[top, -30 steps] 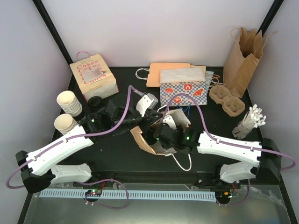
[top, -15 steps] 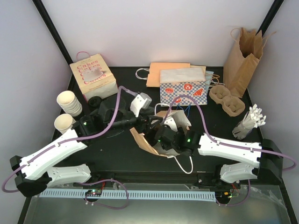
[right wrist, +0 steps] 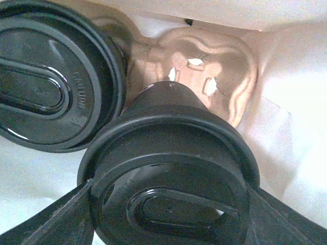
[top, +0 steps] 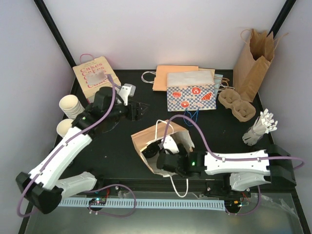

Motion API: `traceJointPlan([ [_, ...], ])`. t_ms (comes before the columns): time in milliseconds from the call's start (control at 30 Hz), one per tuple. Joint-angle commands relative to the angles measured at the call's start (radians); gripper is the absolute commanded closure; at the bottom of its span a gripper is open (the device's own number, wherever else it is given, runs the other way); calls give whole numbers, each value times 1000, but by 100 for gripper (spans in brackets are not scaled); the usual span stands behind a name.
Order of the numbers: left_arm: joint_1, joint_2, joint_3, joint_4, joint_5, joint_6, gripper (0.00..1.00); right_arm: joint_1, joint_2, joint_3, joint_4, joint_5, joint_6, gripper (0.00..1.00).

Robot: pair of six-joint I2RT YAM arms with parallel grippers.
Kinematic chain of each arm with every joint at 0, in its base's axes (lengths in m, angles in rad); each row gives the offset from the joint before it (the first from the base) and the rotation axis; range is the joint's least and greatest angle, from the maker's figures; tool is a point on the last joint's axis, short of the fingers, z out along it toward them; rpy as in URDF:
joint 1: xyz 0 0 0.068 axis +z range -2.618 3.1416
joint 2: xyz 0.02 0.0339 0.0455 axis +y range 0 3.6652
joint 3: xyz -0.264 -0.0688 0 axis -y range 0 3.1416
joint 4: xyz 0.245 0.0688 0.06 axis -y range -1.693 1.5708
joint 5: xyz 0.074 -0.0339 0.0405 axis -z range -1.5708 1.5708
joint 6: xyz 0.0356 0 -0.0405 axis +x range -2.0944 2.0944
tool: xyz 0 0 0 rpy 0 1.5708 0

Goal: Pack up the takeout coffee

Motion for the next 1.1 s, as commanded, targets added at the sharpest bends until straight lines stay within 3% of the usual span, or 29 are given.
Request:
traceJointPlan([
  [0, 73, 122, -28, 0, 89, 46, 21, 64, 60, 4, 48, 96, 26, 37],
  [100, 98, 221, -8, 7, 117, 97, 21, 77, 112, 21, 42, 121, 41, 37],
  [300, 121, 498, 175, -115, 117, 177, 22, 92, 152, 35, 29, 150, 75, 37],
  [500, 123, 654, 227, -80, 127, 195, 24, 92, 126, 19, 35, 175, 72, 37],
  [733, 123, 760, 247, -28, 194, 179, 25, 90, 120, 18, 47, 177, 56, 37],
  [1067, 134, 775, 210, 49, 210, 143, 24, 88, 117, -3, 58, 174, 63, 37],
])
